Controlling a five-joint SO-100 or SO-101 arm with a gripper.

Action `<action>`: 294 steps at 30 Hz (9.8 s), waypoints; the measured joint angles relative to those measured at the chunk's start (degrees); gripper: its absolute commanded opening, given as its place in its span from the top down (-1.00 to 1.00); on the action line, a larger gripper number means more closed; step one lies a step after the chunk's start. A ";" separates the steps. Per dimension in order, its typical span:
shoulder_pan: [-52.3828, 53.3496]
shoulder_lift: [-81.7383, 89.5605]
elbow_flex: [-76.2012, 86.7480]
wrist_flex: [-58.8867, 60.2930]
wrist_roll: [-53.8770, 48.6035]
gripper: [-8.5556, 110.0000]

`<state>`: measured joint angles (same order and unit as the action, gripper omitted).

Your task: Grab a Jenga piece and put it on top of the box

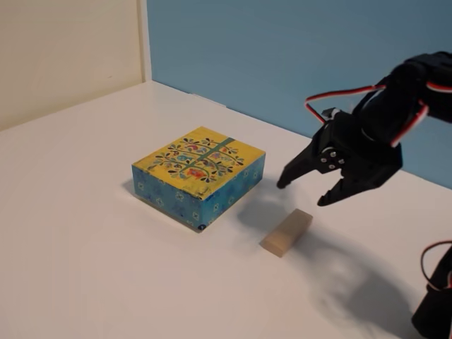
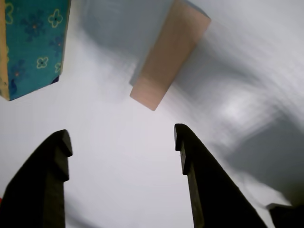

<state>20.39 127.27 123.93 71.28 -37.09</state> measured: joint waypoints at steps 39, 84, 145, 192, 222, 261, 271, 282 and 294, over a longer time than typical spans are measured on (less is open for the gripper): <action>1.76 -18.90 0.18 -5.19 -9.32 0.46; 0.97 -36.21 -15.03 -8.17 -5.10 0.39; 2.46 -32.70 -12.30 -6.68 -7.56 0.37; 5.01 -44.56 -20.65 -9.05 -8.09 0.85; 4.31 -24.87 -20.92 1.49 -5.19 0.86; -8.70 -34.98 -57.04 8.17 10.72 0.86; -9.58 -47.90 -66.80 11.16 9.93 0.86; -8.70 -57.83 -74.36 13.10 6.42 0.86; -8.00 -70.75 -91.49 18.98 4.92 0.86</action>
<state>12.39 56.51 32.43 90.26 -32.17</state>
